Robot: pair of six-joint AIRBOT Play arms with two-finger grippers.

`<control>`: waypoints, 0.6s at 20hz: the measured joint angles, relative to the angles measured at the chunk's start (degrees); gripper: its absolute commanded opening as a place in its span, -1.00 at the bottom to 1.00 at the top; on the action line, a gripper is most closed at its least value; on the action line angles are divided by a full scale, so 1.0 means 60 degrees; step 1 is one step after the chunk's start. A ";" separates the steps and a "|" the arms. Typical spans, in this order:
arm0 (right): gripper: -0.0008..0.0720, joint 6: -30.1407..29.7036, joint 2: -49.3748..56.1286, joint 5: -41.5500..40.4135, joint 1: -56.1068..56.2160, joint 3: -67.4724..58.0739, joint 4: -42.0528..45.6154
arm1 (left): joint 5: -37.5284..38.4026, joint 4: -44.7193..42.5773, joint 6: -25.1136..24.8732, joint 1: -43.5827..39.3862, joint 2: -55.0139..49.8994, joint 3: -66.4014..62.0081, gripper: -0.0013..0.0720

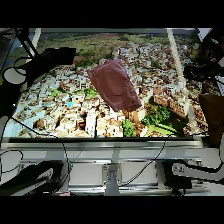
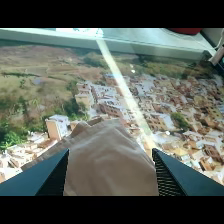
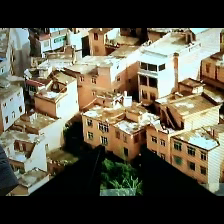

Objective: Fold the clothes and pants, and hang the long-sleeved shirts on hangers.

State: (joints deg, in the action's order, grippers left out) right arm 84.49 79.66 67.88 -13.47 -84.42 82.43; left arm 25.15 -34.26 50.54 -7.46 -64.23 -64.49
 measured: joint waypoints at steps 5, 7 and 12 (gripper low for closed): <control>-0.24 0.0000 0.0000 0.0000 0.0000 0.0000 0.0000 | 0.0000 0.0000 0.0004 0.0000 0.0000 0.0000 0.65; -0.24 -0.0004 0.0000 0.0000 0.0000 0.0000 0.0000 | 0.0000 0.0000 0.0051 0.0000 0.0000 0.0000 0.65; -0.24 0.0000 0.0000 0.0000 0.0000 0.0000 0.0000 | 0.0000 0.0004 0.0565 0.0000 0.0000 0.0000 0.65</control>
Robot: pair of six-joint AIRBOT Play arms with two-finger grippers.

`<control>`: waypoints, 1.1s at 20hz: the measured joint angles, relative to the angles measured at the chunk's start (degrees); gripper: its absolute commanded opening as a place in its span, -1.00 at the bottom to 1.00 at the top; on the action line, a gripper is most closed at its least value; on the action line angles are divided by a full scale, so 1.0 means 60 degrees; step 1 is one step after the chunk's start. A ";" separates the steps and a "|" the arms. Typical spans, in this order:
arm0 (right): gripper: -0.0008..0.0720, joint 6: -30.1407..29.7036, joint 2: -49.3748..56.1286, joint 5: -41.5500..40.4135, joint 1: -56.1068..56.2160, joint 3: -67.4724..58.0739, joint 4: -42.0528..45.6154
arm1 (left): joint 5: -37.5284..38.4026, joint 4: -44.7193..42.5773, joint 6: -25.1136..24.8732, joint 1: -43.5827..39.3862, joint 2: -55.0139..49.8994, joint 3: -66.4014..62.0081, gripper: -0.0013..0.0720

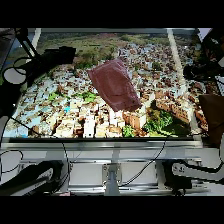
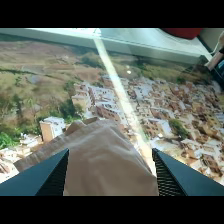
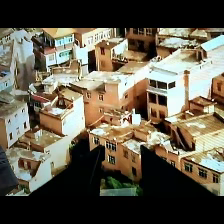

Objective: Fold the clothes and pants, and hang the long-sleeved shirts on hangers.

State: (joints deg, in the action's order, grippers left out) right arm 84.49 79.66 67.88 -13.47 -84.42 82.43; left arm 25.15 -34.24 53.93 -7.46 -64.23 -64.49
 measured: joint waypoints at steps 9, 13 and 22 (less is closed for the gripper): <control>-0.24 0.0000 0.0000 0.0000 0.0000 0.0000 -0.0004 | 0.2885 -0.1490 0.0193 -0.0266 -0.1027 0.0080 0.65; -0.24 0.0000 0.0000 -0.0004 0.0000 0.0000 -0.0015 | 0.4044 -0.1829 0.0193 -0.1133 -0.2357 0.0273 0.70; -0.24 0.0000 0.0000 0.0000 0.0000 0.0000 -0.0033 | 0.3734 -0.1982 0.1683 -0.3275 -0.4546 0.0342 0.95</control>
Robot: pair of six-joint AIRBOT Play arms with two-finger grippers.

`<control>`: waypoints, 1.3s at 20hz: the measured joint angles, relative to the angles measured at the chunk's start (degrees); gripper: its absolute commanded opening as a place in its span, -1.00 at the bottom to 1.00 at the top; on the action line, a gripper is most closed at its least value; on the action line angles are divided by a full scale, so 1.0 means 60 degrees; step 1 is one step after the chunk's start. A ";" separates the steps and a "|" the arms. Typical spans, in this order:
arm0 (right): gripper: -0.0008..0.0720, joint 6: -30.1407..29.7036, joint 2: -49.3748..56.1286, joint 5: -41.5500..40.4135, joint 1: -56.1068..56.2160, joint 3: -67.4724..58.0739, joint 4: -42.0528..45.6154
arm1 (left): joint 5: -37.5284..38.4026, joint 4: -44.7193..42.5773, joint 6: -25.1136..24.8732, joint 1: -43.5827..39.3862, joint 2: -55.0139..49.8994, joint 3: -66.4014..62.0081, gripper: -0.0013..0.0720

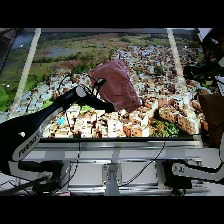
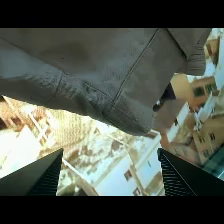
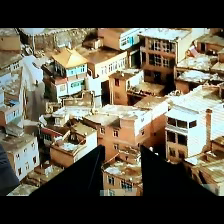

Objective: Fold the clothes and pants, and hang the long-sleeved shirts on hangers.

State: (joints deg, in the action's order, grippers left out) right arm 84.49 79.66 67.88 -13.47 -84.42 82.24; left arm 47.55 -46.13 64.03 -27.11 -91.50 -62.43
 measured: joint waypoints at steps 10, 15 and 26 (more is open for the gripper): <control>-0.24 0.0000 0.0000 0.0036 0.0007 0.0000 -0.1177 | -0.1912 0.1122 0.1814 -0.0412 -0.0331 0.0000 0.91; -0.24 0.0004 0.0000 0.0186 0.0007 0.0000 -0.1916 | -0.2186 0.1395 0.1923 -0.0663 -0.0543 0.0000 0.43; -0.38 0.0000 0.0000 0.0812 0.0324 0.0000 -0.2652 | -0.2339 0.1719 0.1643 -0.0816 -0.0251 -0.0441 -0.93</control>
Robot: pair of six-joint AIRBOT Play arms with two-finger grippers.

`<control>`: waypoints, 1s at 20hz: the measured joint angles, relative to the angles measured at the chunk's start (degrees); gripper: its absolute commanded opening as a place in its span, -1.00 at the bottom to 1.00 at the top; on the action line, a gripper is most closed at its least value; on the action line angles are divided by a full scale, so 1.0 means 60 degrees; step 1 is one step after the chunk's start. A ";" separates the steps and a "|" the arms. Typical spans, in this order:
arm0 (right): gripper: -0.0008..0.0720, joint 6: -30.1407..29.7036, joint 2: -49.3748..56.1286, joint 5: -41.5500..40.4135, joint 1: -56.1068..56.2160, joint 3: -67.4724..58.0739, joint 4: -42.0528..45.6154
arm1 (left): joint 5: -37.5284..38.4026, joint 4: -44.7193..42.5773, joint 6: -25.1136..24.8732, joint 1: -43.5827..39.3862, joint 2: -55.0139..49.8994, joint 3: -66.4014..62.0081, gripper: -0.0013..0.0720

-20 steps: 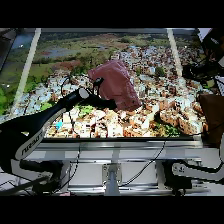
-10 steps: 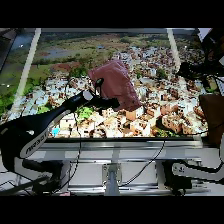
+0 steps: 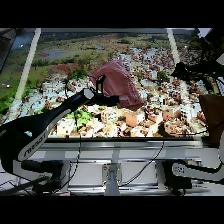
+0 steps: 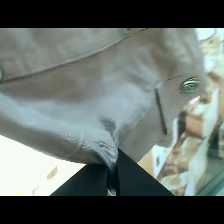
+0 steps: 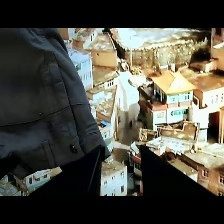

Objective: Fold the clothes and pants, and hang the long-sleeved shirts on hangers.

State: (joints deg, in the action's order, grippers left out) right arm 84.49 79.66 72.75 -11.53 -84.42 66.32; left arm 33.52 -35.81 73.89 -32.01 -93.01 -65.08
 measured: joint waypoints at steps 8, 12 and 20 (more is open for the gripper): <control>-0.91 -0.1206 0.0007 0.0776 0.0113 0.0051 0.0412 | -0.0517 0.0022 -0.0816 0.0106 0.1956 -0.0798 -0.93; -0.91 -0.2801 0.0007 0.1727 0.0117 0.0721 0.0270 | -0.0947 -0.0011 -0.0903 0.0106 0.2357 -0.0860 -0.93; 0.27 -0.4594 0.0007 0.1559 0.1453 0.4561 -0.1792 | -0.1443 -0.0015 -0.0962 0.0106 0.2499 -0.0878 -0.93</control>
State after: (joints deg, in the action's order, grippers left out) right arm 56.93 79.70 82.11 -2.81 -57.06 55.57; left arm 24.86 -35.90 68.12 -31.38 -78.02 -70.35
